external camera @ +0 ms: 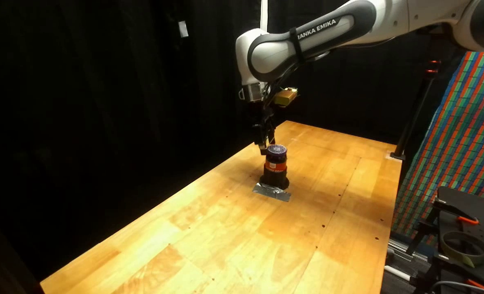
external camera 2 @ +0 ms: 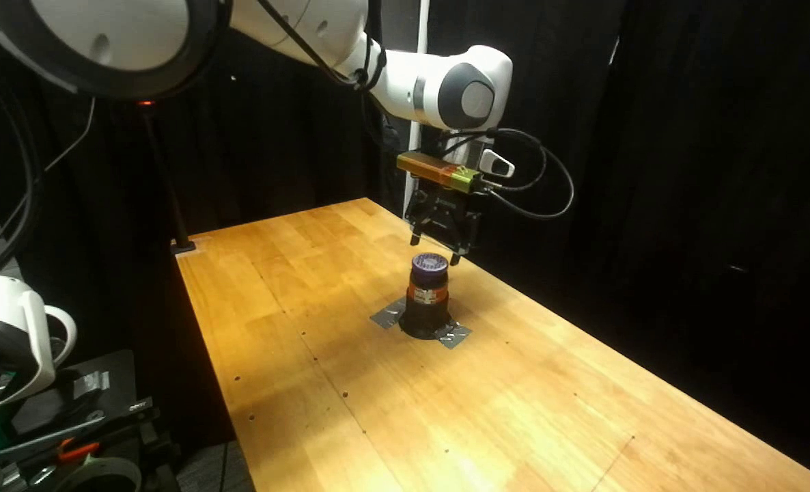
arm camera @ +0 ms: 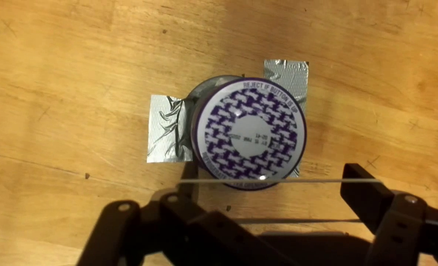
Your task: Put the rubber band around the base of the cup
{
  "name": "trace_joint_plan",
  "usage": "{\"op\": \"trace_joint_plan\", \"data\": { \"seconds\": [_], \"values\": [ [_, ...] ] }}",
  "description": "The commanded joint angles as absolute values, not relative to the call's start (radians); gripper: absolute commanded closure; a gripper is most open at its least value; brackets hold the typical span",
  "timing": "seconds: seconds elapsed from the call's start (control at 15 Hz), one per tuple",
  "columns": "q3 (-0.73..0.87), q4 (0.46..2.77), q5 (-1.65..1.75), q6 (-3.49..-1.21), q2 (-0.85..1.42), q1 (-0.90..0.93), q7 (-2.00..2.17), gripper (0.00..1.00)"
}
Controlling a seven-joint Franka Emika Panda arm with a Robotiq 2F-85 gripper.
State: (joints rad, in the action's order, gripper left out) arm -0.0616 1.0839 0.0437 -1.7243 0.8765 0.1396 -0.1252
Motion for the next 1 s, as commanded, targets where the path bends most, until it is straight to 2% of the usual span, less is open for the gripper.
{"op": "trace_joint_plan", "data": {
  "seconds": [0.0,0.53,0.93],
  "values": [
    [-0.044,0.864,0.082,-1.588,1.009,0.168,-0.091,0.00],
    [-0.025,0.724,0.082,-1.373,1.108,0.181,-0.039,0.00],
    [-0.036,0.787,0.065,-1.279,1.079,0.173,-0.034,0.00]
  ]
}}
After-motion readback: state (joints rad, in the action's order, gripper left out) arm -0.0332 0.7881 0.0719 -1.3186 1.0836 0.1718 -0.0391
